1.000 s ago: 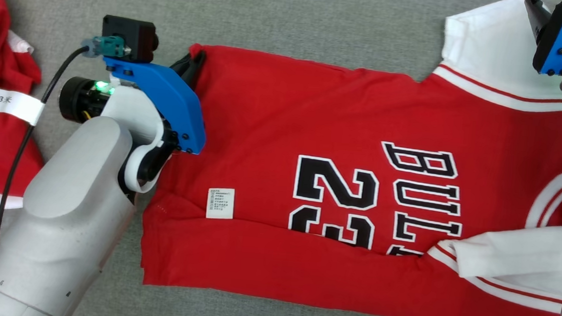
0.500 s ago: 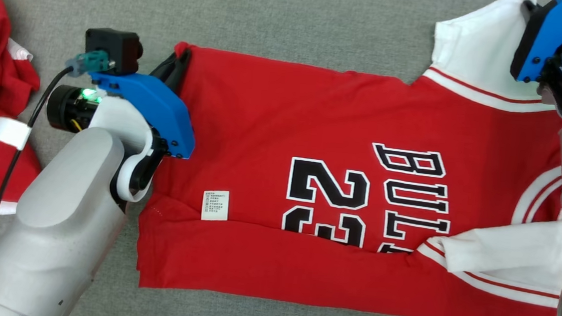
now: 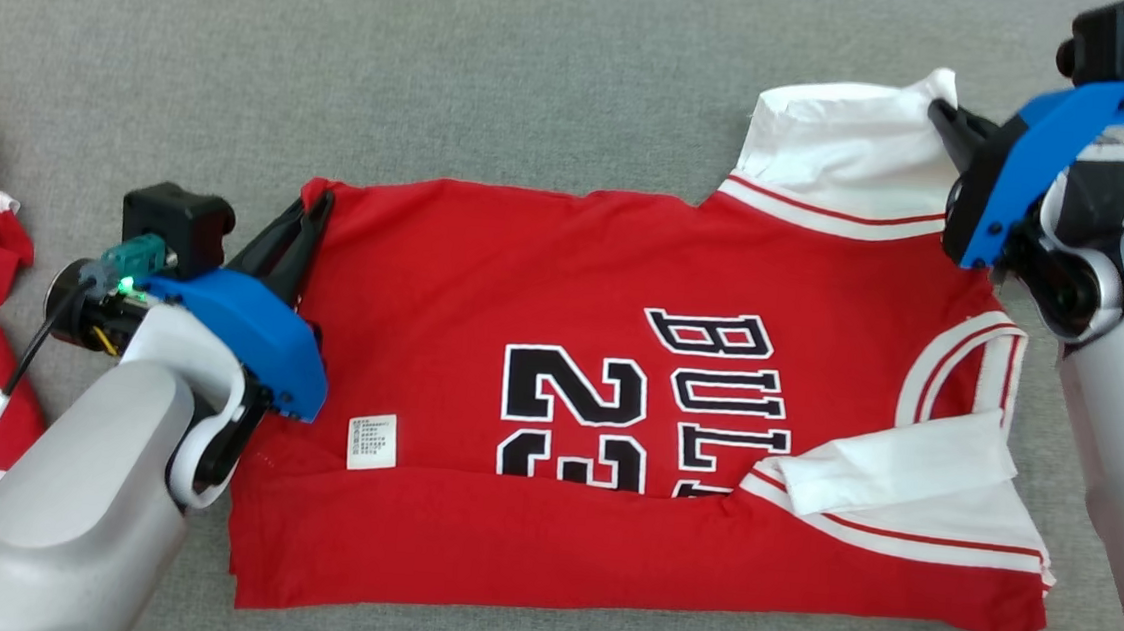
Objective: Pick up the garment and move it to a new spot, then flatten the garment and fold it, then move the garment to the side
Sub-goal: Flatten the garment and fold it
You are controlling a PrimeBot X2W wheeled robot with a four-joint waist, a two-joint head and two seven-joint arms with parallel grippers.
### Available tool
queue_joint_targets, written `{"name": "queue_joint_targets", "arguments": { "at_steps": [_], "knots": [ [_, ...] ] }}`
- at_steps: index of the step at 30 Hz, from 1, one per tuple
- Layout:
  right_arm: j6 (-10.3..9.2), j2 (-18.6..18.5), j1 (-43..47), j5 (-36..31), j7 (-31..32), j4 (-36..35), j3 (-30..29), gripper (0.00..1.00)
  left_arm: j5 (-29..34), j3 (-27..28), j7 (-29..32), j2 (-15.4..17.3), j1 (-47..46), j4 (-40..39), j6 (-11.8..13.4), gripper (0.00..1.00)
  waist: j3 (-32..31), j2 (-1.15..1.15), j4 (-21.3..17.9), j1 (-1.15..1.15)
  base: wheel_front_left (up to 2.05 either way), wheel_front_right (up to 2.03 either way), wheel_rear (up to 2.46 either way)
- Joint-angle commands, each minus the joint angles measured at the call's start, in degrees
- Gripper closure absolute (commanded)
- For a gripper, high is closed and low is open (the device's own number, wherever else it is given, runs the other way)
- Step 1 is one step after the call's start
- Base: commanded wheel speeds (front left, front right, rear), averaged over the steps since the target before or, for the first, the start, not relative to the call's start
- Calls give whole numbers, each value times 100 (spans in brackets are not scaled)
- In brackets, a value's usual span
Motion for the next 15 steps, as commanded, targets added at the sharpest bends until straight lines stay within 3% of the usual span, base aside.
{"name": "queue_joint_targets", "arguments": {
  "at_steps": [1, 8, 15],
  "knots": [
    [3, -99, 145, 156, -18, -134, 63, 100, 71, -30, -84, 84, 79, -56, -43, 100, -142, 0, -108, 0, 0, 0, 0],
    [3, -639, 1263, 1078, 99, -1210, 455, 100, 319, -316, -534, 564, 659, -296, -221, 100, -530, 0, -236, 0, 0, 0, 0],
    [3, -812, 2240, 1433, 403, -2091, 412, 100, 563, -519, -820, 899, 1005, -259, -216, 100, -745, 0, -332, 0, 0, 0, 0]
  ]
}}
